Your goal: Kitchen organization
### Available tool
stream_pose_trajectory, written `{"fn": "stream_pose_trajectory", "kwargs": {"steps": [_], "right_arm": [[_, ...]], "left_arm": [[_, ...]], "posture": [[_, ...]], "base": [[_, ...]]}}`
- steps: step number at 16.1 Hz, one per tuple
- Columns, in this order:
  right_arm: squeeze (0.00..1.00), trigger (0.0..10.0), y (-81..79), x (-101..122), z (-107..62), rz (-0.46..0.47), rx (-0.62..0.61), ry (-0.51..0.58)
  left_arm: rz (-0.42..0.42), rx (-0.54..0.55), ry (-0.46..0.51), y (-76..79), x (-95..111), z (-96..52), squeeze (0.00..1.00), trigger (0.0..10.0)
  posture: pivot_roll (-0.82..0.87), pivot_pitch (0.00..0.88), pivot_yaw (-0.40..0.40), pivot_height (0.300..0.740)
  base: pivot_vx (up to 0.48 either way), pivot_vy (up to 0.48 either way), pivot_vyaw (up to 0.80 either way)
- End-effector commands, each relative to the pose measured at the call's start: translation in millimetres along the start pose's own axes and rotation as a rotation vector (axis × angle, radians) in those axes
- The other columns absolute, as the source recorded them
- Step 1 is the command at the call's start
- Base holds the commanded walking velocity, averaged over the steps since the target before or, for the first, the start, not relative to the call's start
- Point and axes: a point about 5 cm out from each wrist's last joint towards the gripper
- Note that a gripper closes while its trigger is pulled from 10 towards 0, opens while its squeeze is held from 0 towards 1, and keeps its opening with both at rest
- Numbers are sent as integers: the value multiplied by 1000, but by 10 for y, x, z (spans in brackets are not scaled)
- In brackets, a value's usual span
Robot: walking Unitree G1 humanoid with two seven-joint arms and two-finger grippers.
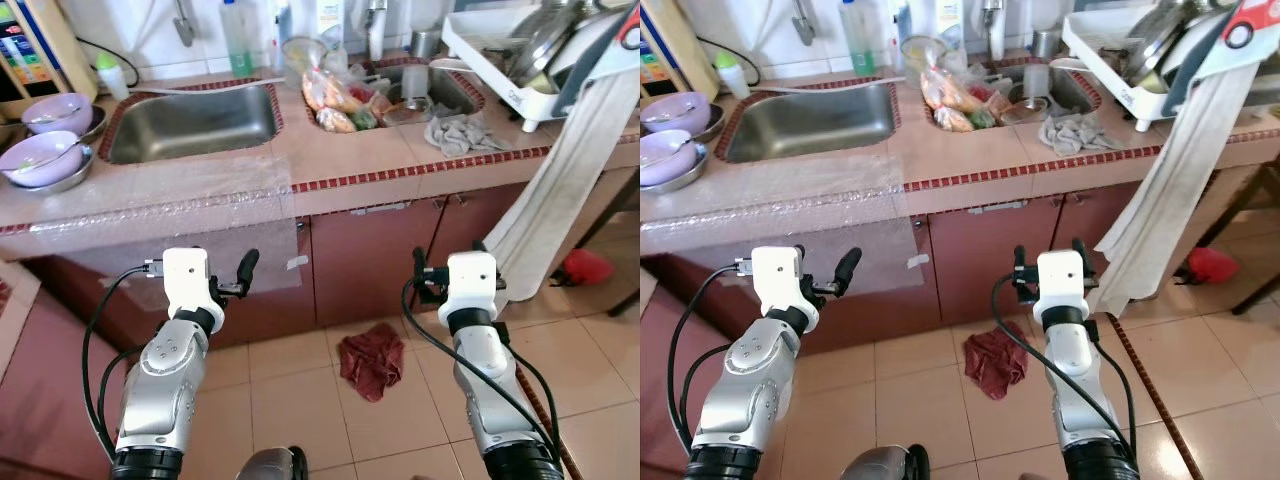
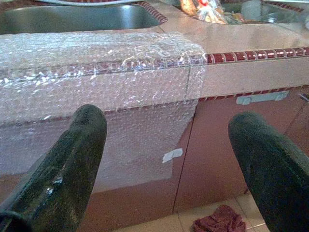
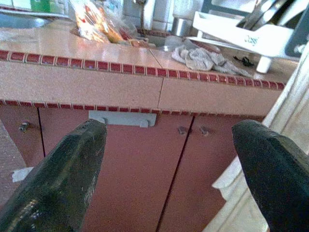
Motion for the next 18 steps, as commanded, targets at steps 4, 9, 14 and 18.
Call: {"fn": "stream_pose_trajectory", "kwargs": {"steps": [4,9,14,18], "right_arm": [[0,10000,21,-6,9,7,-17,-10],[0,10000,21,-6,9,7,-17,-10],[0,10000,21,-6,9,7,-17,-10],[0,10000,21,-6,9,7,-17,-10]], "left_arm": [[4,6,0,-30,29,8,0,10000],[4,6,0,-30,29,8,0,10000],[4,6,0,-30,29,8,0,10000],[4,6,0,-30,29,8,0,10000]], "posture": [[-6,0,81,740],[-6,0,81,740],[-6,0,81,740],[-6,0,81,740]], "base": [[0,0,0],[0,0,0],[0,0,0],[0,0,0]]}}
Point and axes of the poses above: a point about 5 cm out from each wrist's last joint towards the gripper, its own z axis pointing out of the wrist towards the gripper, its own x axis along the axis of the wrist's last joint, y = z × x, and after that the axes turned 10 degrees about -z, right-handed
